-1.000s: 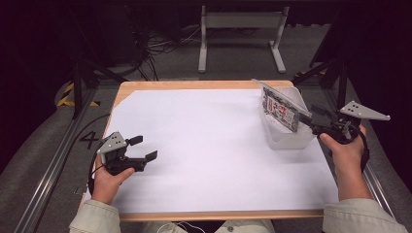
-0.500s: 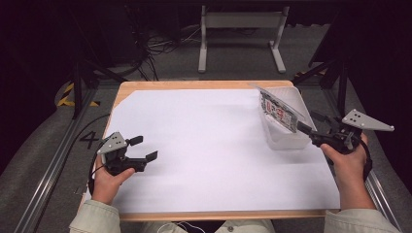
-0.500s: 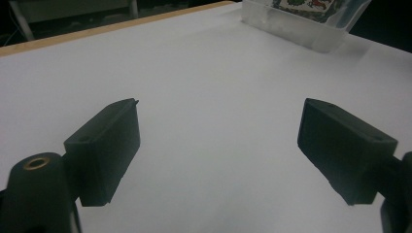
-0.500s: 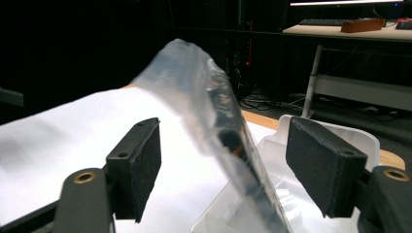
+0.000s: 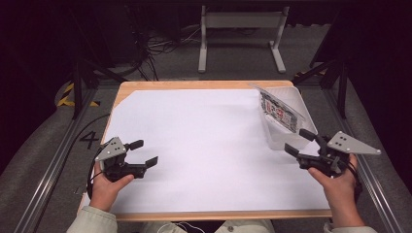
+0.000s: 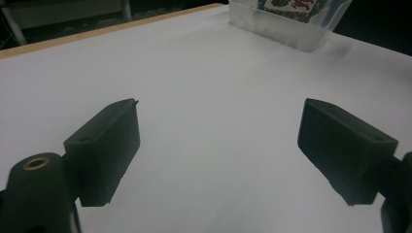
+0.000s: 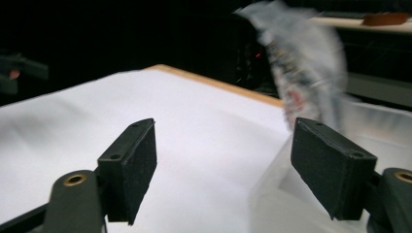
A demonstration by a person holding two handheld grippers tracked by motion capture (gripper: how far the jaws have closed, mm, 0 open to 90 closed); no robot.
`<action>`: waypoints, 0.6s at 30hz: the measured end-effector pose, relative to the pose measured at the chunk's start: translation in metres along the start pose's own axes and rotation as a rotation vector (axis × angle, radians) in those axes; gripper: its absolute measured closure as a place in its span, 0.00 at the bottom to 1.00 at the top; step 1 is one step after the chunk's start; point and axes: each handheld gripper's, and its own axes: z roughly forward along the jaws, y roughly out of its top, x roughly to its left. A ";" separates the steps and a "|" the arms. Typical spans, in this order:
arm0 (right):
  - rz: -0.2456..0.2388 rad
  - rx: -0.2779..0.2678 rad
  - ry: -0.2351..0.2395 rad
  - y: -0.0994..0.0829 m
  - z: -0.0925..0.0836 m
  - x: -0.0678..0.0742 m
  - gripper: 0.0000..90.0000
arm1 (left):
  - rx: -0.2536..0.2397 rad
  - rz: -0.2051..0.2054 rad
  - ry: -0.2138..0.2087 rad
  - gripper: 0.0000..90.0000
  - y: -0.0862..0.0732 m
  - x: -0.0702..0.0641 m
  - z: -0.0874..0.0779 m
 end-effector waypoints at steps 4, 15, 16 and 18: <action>-0.022 0.043 0.040 -0.009 0.015 0.009 0.25 | 0.002 0.005 -0.001 0.18 -0.001 -0.002 -0.001; -0.004 0.135 0.117 -0.043 0.054 0.022 0.23 | 0.013 0.002 -0.015 0.17 -0.008 -0.006 0.001; -0.001 0.145 0.122 -0.048 0.058 0.022 0.23 | 0.013 0.002 -0.014 0.17 -0.009 -0.006 0.002; 0.002 0.160 0.124 -0.057 0.065 0.023 0.24 | 0.012 0.000 -0.013 0.17 -0.011 -0.006 0.002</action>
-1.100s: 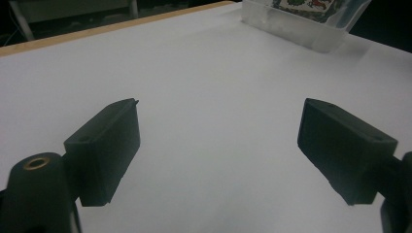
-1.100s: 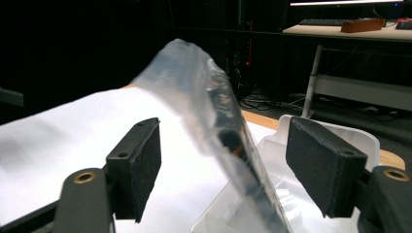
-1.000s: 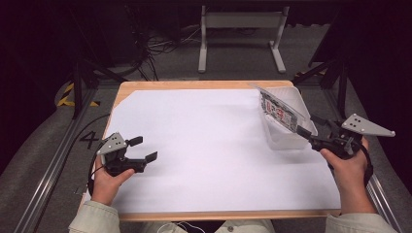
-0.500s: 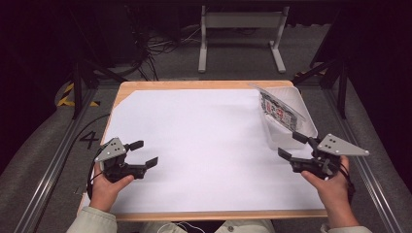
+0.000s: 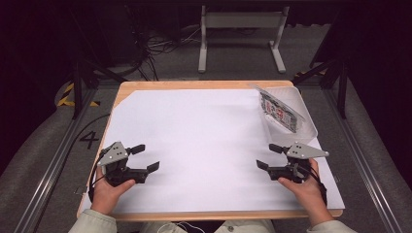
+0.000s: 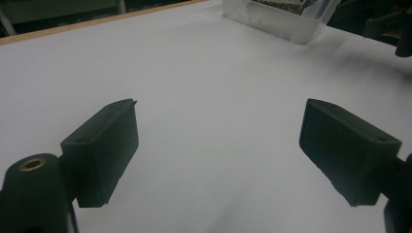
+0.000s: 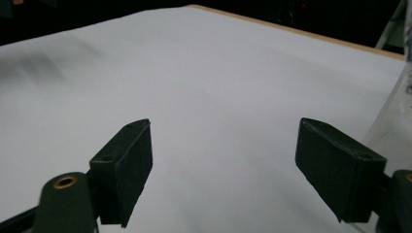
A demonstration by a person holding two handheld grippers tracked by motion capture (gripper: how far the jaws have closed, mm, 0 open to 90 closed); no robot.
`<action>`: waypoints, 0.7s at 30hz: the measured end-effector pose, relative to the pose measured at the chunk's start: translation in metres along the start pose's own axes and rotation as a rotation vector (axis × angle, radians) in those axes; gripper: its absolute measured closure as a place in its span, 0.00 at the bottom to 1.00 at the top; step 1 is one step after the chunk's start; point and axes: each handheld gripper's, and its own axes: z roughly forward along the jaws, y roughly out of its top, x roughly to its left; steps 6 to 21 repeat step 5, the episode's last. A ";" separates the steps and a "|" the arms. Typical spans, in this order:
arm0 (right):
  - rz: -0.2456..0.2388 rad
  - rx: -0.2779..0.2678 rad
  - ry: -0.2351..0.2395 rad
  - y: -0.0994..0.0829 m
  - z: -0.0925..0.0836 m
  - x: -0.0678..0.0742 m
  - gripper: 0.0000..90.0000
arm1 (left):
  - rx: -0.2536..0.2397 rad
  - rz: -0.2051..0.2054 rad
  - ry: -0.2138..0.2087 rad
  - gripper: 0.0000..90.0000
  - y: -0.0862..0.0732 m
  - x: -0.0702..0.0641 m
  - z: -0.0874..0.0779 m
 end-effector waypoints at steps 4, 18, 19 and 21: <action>-0.001 0.012 0.014 -0.006 0.009 -0.001 0.24 | 0.001 -0.011 0.003 0.17 -0.003 0.001 0.001; 0.001 0.009 0.018 -0.007 0.010 -0.001 0.23 | 0.001 -0.011 0.003 0.17 -0.003 0.001 0.001; 0.001 0.009 0.018 -0.007 0.010 -0.001 0.23 | 0.001 -0.011 0.003 0.17 -0.003 0.001 0.001; 0.001 0.009 0.018 -0.007 0.010 -0.001 0.23 | 0.001 -0.011 0.003 0.17 -0.003 0.001 0.001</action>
